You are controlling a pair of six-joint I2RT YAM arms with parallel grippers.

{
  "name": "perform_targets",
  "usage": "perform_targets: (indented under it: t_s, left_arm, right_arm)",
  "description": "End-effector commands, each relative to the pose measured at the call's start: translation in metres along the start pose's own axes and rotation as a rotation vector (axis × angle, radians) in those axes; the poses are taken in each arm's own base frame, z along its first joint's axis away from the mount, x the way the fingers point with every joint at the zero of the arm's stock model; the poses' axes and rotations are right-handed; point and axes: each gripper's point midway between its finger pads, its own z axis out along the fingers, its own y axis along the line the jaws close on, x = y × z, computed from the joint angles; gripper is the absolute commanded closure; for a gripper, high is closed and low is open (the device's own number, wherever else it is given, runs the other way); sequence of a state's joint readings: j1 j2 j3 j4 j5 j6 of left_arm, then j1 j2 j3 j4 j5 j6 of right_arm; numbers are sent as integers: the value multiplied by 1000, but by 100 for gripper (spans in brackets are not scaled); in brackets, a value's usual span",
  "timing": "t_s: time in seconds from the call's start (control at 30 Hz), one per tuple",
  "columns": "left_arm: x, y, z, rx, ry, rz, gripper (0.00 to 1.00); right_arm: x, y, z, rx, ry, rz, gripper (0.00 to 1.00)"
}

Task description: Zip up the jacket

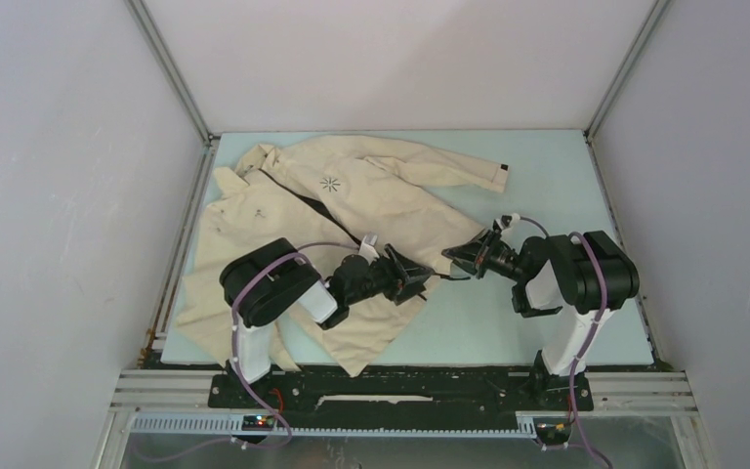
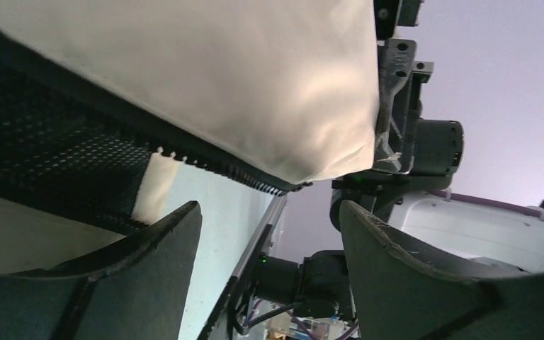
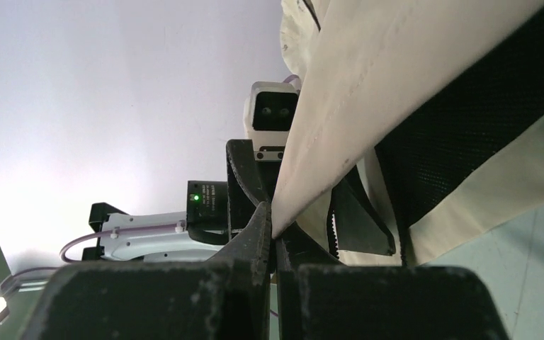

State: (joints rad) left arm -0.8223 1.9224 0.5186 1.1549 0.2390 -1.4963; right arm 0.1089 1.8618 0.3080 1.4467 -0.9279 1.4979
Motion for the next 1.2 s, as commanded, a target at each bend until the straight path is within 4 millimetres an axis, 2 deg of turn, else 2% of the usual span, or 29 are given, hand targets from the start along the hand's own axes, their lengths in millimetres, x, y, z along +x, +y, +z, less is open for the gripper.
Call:
perform_targets:
  t_s: [0.0,0.17,0.3,0.43,0.57,0.7,0.8,0.93,1.07,1.17]
  left_arm:
    - [-3,-37,-2,151,-26,-17,24]
    - [-9,-39,7,166,-42,6,27]
    - [-15,-41,6,187,-65,26,30]
    - [-19,-48,4,207,-80,73,44]
    - [-22,-55,0,224,-92,113,65]
    - [-19,-56,0,236,-78,116,78]
    - [-19,-58,-1,248,-76,115,88]
    - [-16,-59,-1,242,-66,139,89]
    - [-16,-60,-1,229,-66,159,91]
    - [-14,-61,-1,235,-59,153,93]
  right_arm:
    - [5,23,2,-64,5,-65,100]
    - [10,21,3,-59,15,-54,100]
    - [13,24,1,-65,18,-59,100]
    - [17,24,-1,-66,21,-62,100]
    - [22,19,-5,-54,41,-74,100]
    - [26,9,-11,-41,69,-104,91]
    - [32,3,-14,-37,107,-142,77]
    - [43,1,-20,-45,151,-204,59]
    - [55,-1,-22,-50,187,-231,52]
    - [65,-4,-21,-48,221,-235,51]
